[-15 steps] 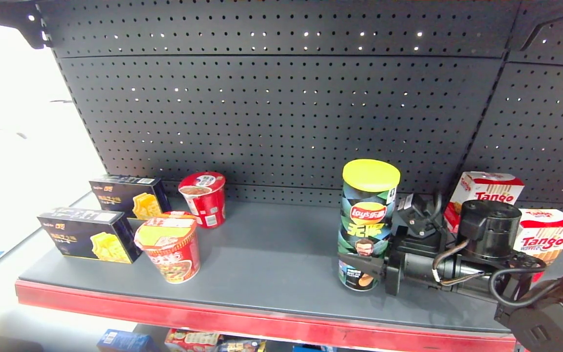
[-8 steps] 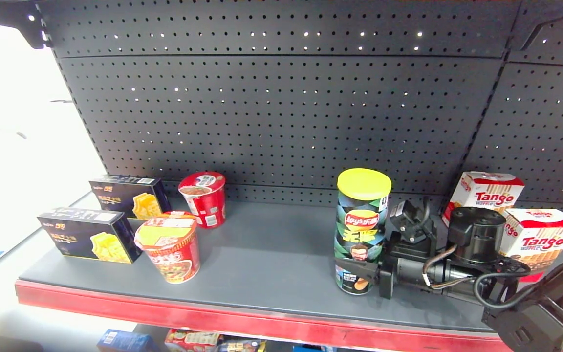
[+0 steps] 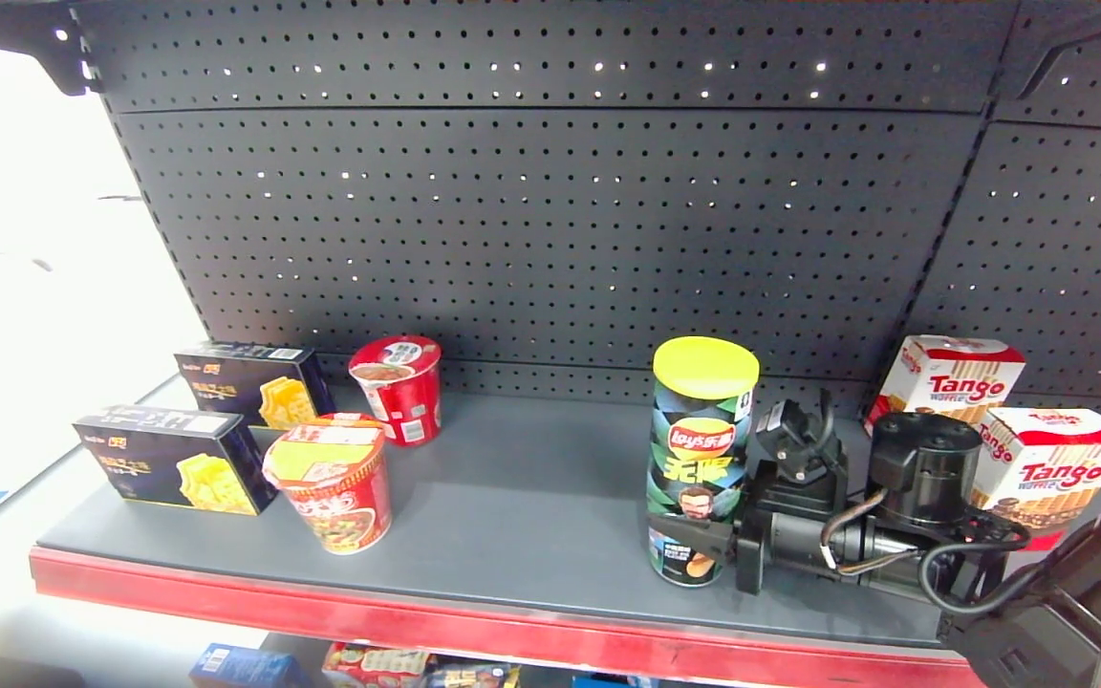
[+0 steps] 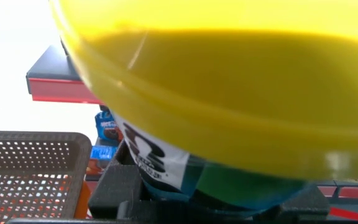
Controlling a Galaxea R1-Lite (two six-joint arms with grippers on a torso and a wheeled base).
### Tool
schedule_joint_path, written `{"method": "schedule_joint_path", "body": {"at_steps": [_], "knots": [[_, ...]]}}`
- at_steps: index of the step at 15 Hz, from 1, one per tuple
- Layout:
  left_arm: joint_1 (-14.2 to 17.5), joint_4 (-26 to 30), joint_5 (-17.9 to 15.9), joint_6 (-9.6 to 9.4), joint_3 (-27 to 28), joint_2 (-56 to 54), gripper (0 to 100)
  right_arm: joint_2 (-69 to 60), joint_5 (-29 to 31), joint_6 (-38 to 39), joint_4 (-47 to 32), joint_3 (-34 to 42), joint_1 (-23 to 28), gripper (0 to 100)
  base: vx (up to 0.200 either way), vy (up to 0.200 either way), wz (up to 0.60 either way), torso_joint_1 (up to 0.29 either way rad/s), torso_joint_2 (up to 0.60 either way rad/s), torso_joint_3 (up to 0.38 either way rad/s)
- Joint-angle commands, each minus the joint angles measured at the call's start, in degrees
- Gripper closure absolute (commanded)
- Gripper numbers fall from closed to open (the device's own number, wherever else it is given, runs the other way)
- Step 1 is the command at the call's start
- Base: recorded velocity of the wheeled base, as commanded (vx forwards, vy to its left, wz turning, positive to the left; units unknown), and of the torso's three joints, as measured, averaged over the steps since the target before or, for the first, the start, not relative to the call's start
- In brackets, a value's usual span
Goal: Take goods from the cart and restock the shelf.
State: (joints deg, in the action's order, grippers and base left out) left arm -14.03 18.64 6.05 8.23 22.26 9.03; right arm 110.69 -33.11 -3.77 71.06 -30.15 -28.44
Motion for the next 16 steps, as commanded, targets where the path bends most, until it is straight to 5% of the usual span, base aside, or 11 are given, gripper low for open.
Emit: {"method": "schedule_joint_path", "body": {"at_steps": [1,10,11,16], "knots": [[-0.03,-0.01,0.11,0.03,-0.73,-0.86,100,-0.12,0.06,0.78,1.01,1.06,-0.83,100,0.000,0.000,0.00,0.000,0.00,0.000],[-0.03,0.78,0.72,-0.05,-0.02,-1.56,100,1.63,-0.11,0.60,2.07,1.85,-0.74,100,0.000,0.000,0.00,0.000,0.00,0.000],[-0.03,0.78,0.72,0.03,-0.02,-1.56,100,1.63,-0.11,0.43,2.07,1.93,-0.65,0,0.000,0.000,0.00,0.000,0.00,0.000],[-0.03,0.78,0.72,-0.05,0.24,-1.65,100,0.23,-0.29,-0.01,2.68,5.27,0.49,0,0.000,0.000,0.00,0.000,0.00,0.000]]}}
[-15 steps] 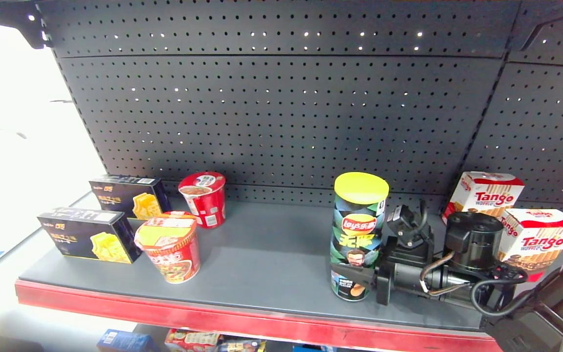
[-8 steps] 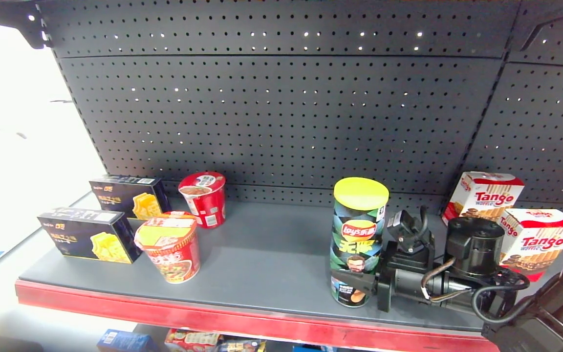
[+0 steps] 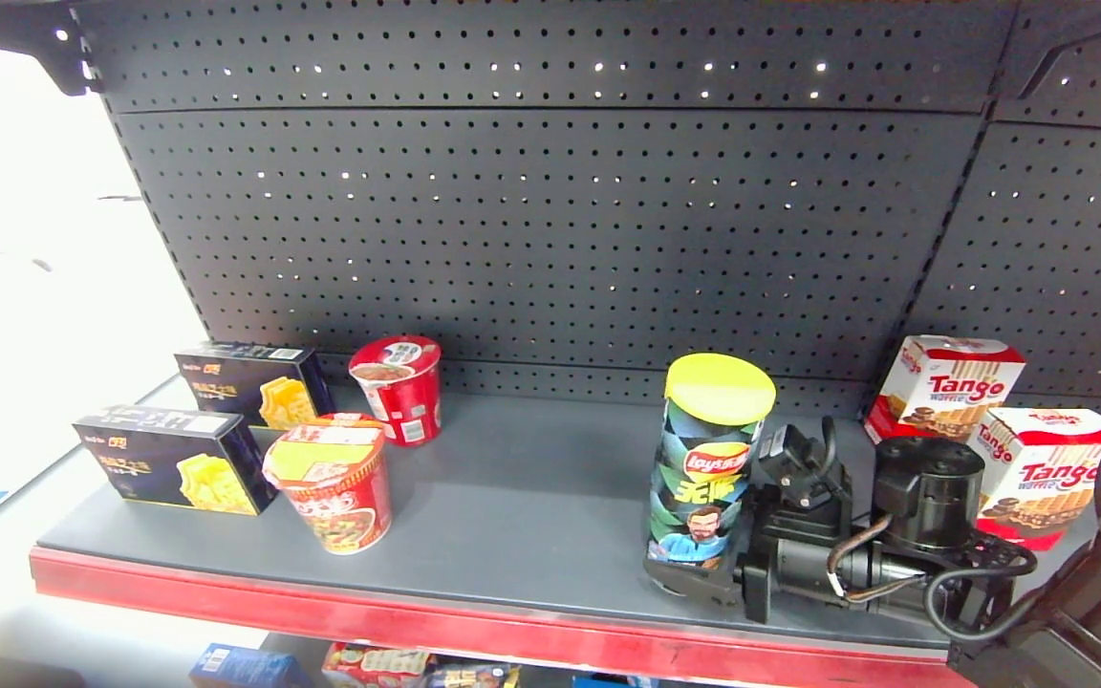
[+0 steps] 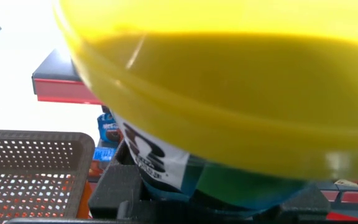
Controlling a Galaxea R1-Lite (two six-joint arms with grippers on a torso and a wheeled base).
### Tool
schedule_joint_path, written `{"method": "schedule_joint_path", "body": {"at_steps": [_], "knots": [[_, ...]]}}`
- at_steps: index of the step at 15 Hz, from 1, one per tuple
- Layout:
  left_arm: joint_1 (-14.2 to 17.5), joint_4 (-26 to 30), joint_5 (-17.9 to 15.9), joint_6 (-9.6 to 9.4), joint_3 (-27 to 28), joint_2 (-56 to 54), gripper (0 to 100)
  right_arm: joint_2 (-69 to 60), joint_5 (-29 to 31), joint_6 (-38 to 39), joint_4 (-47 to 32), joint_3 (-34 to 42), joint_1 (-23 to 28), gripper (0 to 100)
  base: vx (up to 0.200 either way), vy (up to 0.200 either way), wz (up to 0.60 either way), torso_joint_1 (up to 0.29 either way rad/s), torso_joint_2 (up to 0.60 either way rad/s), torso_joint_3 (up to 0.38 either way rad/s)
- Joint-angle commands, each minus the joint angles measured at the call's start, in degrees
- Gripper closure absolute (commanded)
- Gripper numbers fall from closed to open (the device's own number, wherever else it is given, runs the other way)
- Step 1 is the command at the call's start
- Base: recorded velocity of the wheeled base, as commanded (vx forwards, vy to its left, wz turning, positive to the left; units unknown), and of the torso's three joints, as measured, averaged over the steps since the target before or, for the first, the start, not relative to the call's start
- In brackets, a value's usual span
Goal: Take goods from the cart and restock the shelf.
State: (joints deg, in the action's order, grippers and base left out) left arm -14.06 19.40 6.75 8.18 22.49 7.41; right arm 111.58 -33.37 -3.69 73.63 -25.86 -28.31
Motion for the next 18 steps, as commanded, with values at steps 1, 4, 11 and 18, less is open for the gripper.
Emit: {"method": "schedule_joint_path", "body": {"at_steps": [1,4,11,18], "knots": [[-0.01,0.03,0.01,-0.01,0.01,-0.12,100,-1.10,-0.21,-0.09,1.60,2.48,0.88,0,0.000,0.000,0.00,0.000,0.00,0.000],[-0.01,0.03,0.01,0.08,-0.52,-0.56,100,-1.19,-0.47,0.00,7.23,5.55,1.59,0,0.000,0.000,0.00,0.000,0.00,0.000],[0.08,0.56,0.01,-0.01,-0.34,-1.26,100,-3.30,-0.38,-0.09,7.84,7.93,0.36,0,0.000,0.000,0.00,0.000,0.00,0.000],[0.08,0.82,0.01,-0.01,-0.52,-1.26,100,-4.44,-0.38,-0.09,7.84,9.42,-0.70,0,0.000,0.000,0.00,0.000,0.00,0.000]]}}
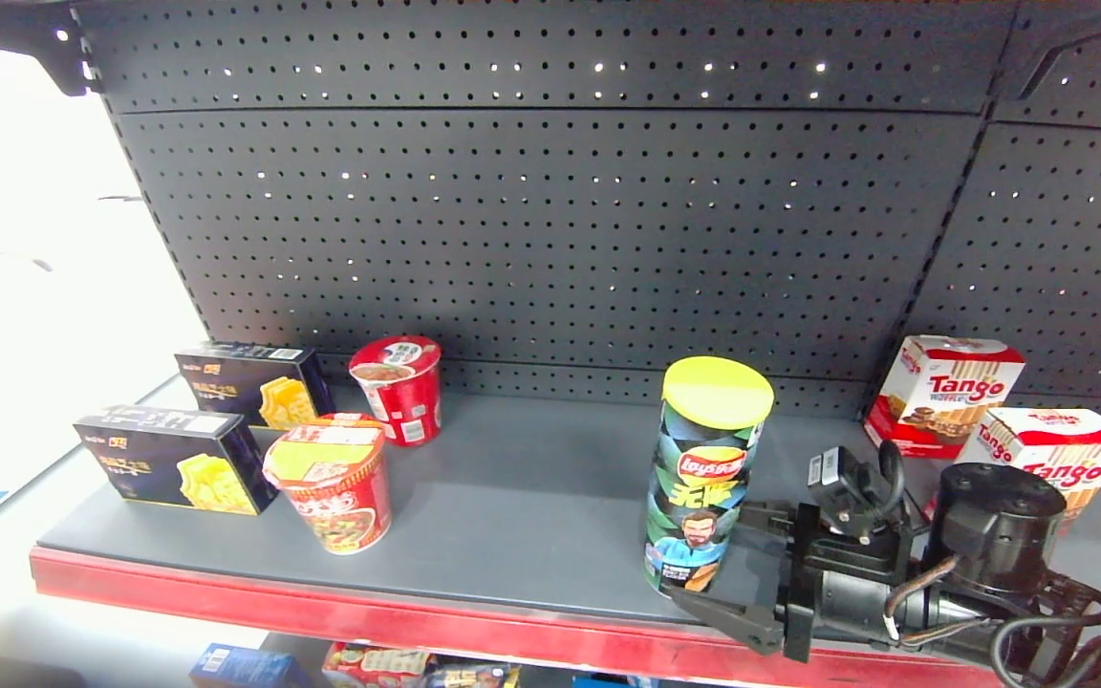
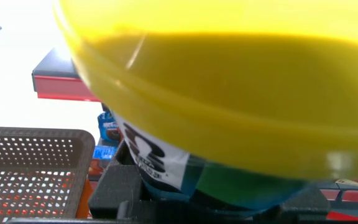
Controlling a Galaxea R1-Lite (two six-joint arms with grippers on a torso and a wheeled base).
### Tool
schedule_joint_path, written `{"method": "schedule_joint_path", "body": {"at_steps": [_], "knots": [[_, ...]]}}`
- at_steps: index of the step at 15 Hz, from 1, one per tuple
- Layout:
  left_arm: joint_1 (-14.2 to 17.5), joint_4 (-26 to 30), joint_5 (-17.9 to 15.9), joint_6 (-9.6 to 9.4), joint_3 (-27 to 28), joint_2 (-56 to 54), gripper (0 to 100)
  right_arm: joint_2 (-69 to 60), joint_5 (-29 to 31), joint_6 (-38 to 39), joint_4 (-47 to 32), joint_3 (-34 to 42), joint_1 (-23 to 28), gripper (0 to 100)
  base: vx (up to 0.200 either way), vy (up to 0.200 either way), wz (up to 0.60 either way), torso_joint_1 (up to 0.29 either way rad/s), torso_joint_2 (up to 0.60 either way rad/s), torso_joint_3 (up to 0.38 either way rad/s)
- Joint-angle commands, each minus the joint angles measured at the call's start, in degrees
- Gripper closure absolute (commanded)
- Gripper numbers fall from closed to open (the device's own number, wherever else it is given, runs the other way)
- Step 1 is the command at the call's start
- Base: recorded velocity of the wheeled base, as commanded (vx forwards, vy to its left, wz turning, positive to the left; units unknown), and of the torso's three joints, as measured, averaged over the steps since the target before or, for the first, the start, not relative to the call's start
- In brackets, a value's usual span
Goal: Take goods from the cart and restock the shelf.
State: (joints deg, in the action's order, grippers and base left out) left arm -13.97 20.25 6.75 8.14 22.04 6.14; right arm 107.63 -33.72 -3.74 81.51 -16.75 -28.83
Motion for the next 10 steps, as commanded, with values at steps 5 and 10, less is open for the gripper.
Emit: {"method": "schedule_joint_path", "body": {"at_steps": [5,10], "knots": [[0.00,-0.03,0.01,0.12,-0.24,0.01,100,0.04,0.32,-0.04,-0.21,0.05,1.23,0,0.000,0.000,0.00,0.000,0.00,0.000],[0.00,-0.12,0.01,0.12,-1.03,0.01,100,-1.63,0.06,-0.12,-0.38,0.58,2.99,0,0.000,0.000,0.00,0.000,0.00,0.000]]}}
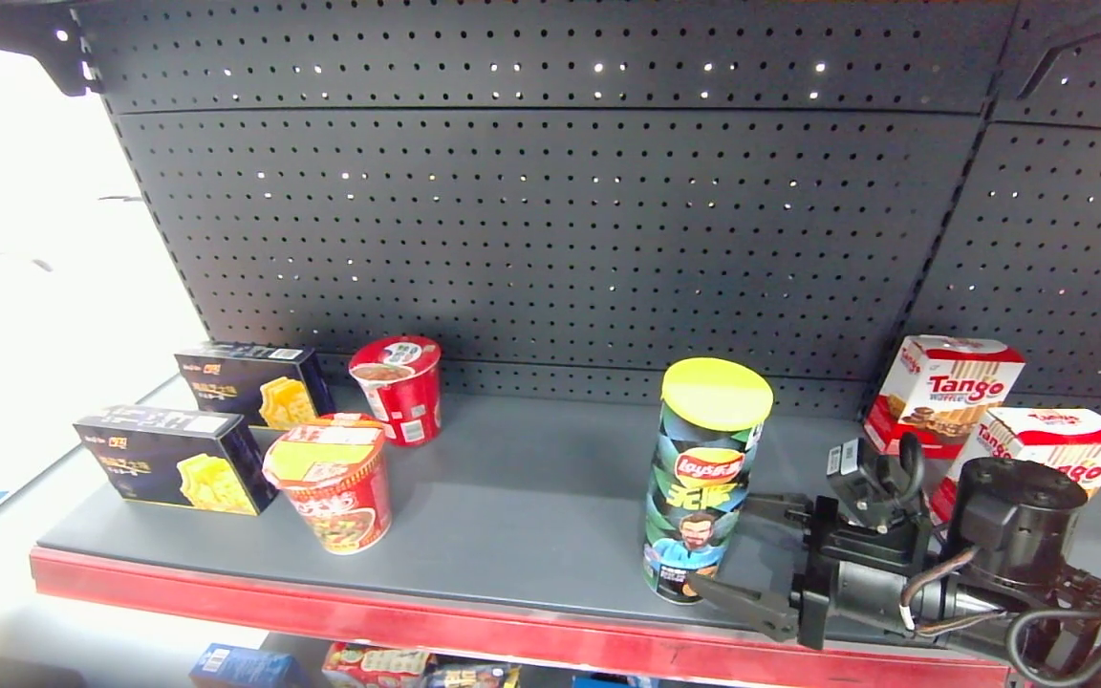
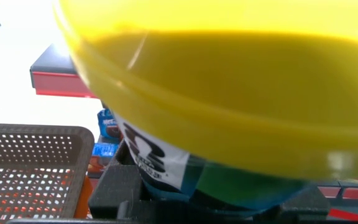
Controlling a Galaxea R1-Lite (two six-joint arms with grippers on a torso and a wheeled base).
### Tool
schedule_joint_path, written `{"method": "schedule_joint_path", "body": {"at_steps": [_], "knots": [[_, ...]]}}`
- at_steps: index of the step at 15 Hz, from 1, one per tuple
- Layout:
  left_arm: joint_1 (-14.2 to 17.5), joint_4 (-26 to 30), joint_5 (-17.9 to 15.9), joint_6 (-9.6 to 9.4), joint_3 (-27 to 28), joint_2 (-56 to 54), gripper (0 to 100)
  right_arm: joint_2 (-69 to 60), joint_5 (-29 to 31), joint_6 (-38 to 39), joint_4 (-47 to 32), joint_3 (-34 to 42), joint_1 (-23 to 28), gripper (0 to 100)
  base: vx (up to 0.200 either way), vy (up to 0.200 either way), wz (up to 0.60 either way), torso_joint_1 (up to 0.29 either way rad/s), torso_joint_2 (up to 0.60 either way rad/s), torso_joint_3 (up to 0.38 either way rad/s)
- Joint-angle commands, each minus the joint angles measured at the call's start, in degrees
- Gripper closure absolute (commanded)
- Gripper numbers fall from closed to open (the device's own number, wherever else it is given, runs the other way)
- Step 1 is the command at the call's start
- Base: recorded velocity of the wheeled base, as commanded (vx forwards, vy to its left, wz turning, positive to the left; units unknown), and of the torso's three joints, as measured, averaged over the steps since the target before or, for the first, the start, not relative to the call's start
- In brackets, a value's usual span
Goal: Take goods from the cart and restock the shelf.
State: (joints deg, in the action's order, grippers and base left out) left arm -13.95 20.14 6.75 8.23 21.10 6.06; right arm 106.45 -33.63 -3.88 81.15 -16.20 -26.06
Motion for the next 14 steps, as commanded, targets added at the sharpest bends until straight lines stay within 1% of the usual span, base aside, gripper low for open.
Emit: {"method": "schedule_joint_path", "body": {"at_steps": [1,3,5,8,12,13,14], "knots": [[-0.03,-0.01,0.01,0.03,-0.27,0.09,100,-0.54,-0.03,-0.87,0.23,1.17,2.25,0,0.000,0.000,0.00,0.000,0.00,0.000],[-0.03,-0.01,0.01,0.12,-0.27,0.09,100,-0.89,-0.64,-3.86,0.32,2.75,4.44,0,0.000,0.000,0.00,0.000,0.00,0.000],[-0.03,-0.01,0.01,0.12,-0.36,0.09,100,-3.35,-2.14,-3.86,0.15,3.63,5.06,0,0.000,0.000,0.00,0.000,0.00,0.000],[-0.03,-0.01,0.01,0.12,-0.54,0.01,100,-8.10,-2.23,-3.51,-0.38,3.90,5.15,0,0.000,0.000,0.00,0.000,0.00,0.000],[-0.03,-0.10,0.01,0.21,-0.45,0.01,100,-18.12,-2.14,-2.98,-1.61,11.19,4.62,0,0.000,0.000,0.00,0.000,0.00,0.000],[-0.03,-0.10,0.01,0.21,-0.45,0.01,100,-18.12,-2.14,-2.98,-1.61,11.19,4.62,0,0.000,0.000,0.00,0.000,0.00,0.000],[-0.03,-0.28,0.10,0.12,-0.36,0.01,100,-25.15,-1.61,-2.98,-5.04,13.56,5.15,0,0.000,0.000,0.00,0.000,0.00,0.000]]}}
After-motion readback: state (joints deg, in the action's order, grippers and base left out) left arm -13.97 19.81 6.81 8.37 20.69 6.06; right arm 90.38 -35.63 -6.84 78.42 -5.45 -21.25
